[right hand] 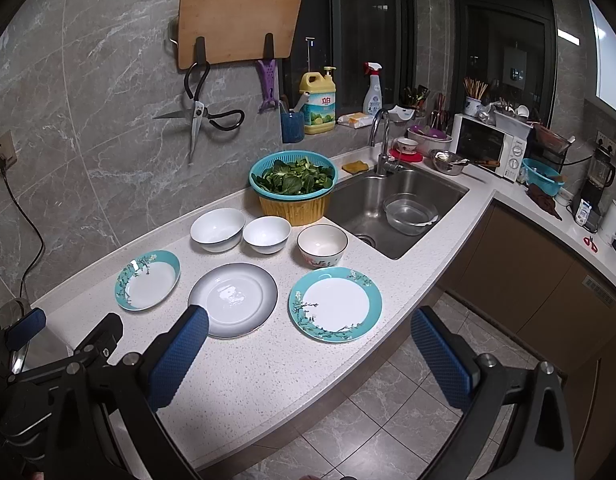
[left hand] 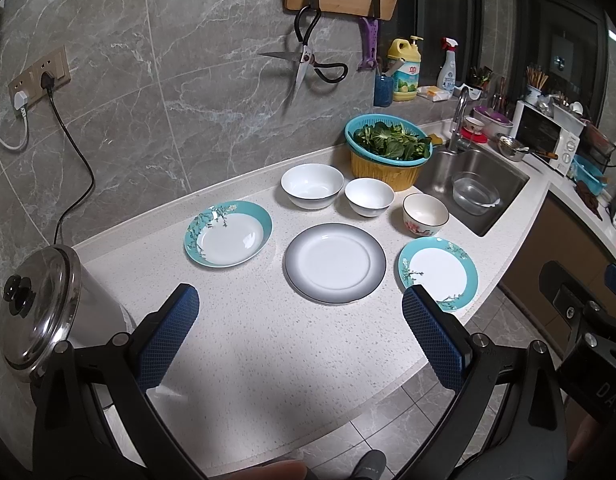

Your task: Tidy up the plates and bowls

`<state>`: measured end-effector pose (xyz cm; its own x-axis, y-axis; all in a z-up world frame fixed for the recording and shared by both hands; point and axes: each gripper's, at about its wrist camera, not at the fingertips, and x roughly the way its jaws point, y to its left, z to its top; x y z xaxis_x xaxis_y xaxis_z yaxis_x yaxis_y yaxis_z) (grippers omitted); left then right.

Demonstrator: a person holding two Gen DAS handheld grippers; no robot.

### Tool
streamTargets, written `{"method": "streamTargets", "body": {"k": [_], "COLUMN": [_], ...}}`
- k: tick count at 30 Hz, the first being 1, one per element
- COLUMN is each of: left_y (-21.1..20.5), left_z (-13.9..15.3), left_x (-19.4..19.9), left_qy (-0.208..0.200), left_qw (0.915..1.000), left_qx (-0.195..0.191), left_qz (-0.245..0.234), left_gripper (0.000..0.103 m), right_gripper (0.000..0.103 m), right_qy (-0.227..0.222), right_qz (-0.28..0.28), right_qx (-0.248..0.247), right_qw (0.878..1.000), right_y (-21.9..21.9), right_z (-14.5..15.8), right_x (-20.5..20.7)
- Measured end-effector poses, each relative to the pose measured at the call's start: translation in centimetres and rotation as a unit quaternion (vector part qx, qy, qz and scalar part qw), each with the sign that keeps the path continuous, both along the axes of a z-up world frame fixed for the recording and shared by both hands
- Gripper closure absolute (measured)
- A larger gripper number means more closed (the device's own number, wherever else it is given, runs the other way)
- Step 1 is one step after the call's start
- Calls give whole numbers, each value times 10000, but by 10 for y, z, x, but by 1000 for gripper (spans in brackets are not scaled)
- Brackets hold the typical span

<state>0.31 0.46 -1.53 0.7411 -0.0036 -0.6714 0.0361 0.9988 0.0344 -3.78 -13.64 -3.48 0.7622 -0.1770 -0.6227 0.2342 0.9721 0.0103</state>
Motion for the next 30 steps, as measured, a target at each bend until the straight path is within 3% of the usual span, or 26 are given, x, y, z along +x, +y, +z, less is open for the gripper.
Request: {"method": "streamTargets", "body": {"k": [10, 13, 17, 21, 23, 25, 30], "left_y": [11, 29, 55, 73, 81, 86, 87], "left_z": [-19, -49, -100, -155, -183, -203, -241], "left_x": [2, 10, 35, 63, 83, 103, 154], "left_qy": [130, 465, 1024, 1494, 1691, 1725, 1784], "left_qw": [9998, 9974, 9928, 9850, 9746, 9687, 9641], "left_qx": [-119, -499, -615, -866, -1466, -1781, -1881], "left_qz": [-110, -228, -5, 22, -21, 136, 583], "left_gripper": [0, 0, 0, 1, 1, 1, 1], "right_gripper": [0, 0, 0, 0, 0, 0, 4], "right_qy": [61, 201, 463, 787, 884, 945, 1351], "right_qz": [5, 116, 373, 748, 1015, 1429, 2049], "right_qx": [48, 281, 731, 1306, 1540, 1839, 2469], "right_qw": [10000, 9993, 9956, 9855, 9789, 9679, 9374], "right_y": [1, 0, -13, -33, -39, -47, -67], "right_z": [-9, -33, -58, -97, -109, -124, -162], "right_x": [3, 17, 30, 66, 94, 127, 214]}}
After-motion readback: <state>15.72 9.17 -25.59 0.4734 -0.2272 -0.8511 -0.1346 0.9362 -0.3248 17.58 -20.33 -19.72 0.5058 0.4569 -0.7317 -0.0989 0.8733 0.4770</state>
